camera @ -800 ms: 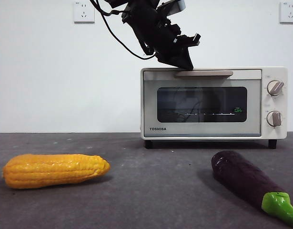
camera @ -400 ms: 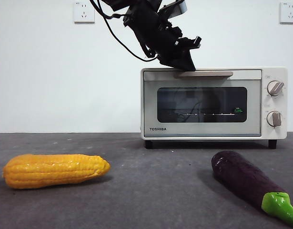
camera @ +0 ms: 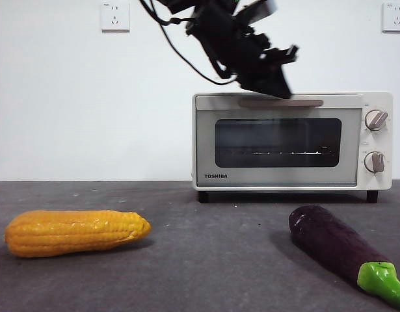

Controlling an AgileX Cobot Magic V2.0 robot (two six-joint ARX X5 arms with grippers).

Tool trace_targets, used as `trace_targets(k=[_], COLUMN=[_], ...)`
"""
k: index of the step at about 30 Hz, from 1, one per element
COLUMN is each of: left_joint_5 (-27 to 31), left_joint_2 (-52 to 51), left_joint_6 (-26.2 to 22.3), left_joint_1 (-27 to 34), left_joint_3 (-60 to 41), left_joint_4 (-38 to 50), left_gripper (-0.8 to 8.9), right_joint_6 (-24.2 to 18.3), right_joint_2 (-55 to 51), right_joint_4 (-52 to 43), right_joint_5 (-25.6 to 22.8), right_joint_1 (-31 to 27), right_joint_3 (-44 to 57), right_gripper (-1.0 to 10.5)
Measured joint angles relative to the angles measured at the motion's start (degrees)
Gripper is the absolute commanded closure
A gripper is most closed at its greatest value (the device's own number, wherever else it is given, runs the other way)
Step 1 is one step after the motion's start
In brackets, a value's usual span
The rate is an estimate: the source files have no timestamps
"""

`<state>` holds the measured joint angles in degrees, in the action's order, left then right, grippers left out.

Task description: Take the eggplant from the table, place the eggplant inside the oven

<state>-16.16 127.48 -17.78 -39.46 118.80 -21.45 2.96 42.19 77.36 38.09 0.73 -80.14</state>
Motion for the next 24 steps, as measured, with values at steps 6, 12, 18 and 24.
trace_targets(k=[6, 12, 18, 24], left_joint_5=[-1.6, -5.4, -5.4, -5.4], left_joint_2=[0.8, 2.1, 2.8, 2.8], left_joint_6=[0.0, 2.8, 4.8, 6.6], left_joint_1=[-3.6, -5.7, -9.5, -11.0], left_joint_3=[-0.4, -1.2, -1.6, -1.6], left_joint_4=[-2.7, -4.5, -4.6, -4.6], left_gripper=[8.2, 8.2, 8.2, 8.2], right_joint_6=[0.0, 0.0, 0.0, 0.0], right_joint_2=[0.0, 0.0, 0.0, 0.0], right_joint_4=[0.0, -0.1, -0.6, -0.6], right_joint_5=[0.0, -0.1, -0.2, -0.2], right_joint_1=[0.0, 0.0, 0.0, 0.0], right_joint_3=[0.0, 0.0, 0.0, 0.0], right_gripper=[3.8, 3.8, 3.8, 3.8])
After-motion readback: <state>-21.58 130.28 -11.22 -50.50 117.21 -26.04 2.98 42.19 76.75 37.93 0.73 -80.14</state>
